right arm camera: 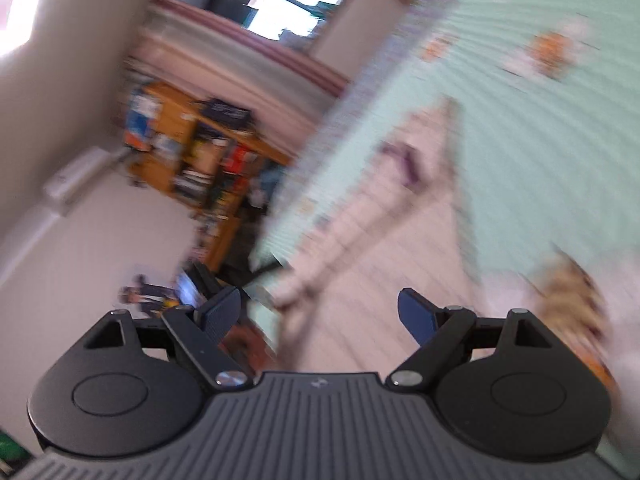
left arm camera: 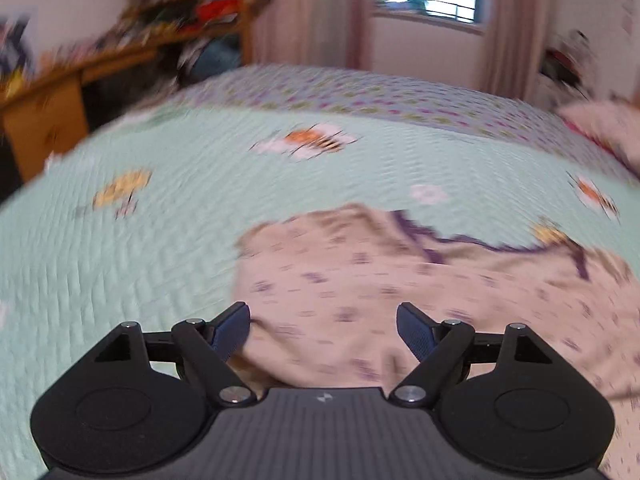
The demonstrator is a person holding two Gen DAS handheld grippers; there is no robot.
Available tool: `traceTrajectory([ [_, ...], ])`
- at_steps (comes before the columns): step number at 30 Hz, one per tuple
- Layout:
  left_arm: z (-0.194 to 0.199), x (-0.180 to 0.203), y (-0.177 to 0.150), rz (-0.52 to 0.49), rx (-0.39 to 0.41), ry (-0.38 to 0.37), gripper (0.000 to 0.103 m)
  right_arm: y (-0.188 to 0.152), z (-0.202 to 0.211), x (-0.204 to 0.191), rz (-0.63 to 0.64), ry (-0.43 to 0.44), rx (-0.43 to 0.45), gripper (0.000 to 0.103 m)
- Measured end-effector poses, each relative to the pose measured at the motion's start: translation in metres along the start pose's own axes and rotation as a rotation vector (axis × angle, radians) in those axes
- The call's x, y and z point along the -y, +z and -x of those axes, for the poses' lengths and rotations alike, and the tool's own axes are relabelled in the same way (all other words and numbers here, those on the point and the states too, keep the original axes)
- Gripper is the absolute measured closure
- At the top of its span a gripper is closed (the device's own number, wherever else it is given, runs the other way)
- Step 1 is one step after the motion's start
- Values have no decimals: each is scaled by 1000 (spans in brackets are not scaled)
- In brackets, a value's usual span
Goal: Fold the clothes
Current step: 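Carry the cuff across the nightgown body and open the left gripper, then smooth the folded sleeve on the body with the open left gripper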
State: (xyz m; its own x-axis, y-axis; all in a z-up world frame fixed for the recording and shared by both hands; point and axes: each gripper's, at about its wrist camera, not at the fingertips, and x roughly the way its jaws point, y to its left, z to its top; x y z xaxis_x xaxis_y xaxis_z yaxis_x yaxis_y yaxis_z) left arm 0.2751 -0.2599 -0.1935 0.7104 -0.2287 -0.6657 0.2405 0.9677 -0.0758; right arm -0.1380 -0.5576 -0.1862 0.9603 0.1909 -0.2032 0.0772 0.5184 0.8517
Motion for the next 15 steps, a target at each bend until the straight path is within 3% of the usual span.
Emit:
traceTrajectory([
  [3, -21, -33, -7, 115, -57, -24, 21, 36, -64, -10, 29, 37, -18, 16],
  [6, -28, -54, -17, 137, -42, -45, 20, 61, -139, -7, 18, 38, -50, 16],
  [9, -24, -65, -19, 141, -19, -63, 20, 77, -206, 14, 10, -35, -91, 16],
  [11, -15, -79, -18, 148, 3, -47, 20, 87, -238, 45, -8, -109, -164, 17],
  [12, -10, -86, -17, 151, 15, -38, 20, 92, -242, 61, -24, -161, -179, 20],
  [13, -6, -93, -17, 153, 27, -29, 20, 96, -239, 77, -46, -205, -172, 45],
  [15, 4, -106, -14, 172, 51, -8, 20, 105, -218, 96, -92, -218, -128, 55],
])
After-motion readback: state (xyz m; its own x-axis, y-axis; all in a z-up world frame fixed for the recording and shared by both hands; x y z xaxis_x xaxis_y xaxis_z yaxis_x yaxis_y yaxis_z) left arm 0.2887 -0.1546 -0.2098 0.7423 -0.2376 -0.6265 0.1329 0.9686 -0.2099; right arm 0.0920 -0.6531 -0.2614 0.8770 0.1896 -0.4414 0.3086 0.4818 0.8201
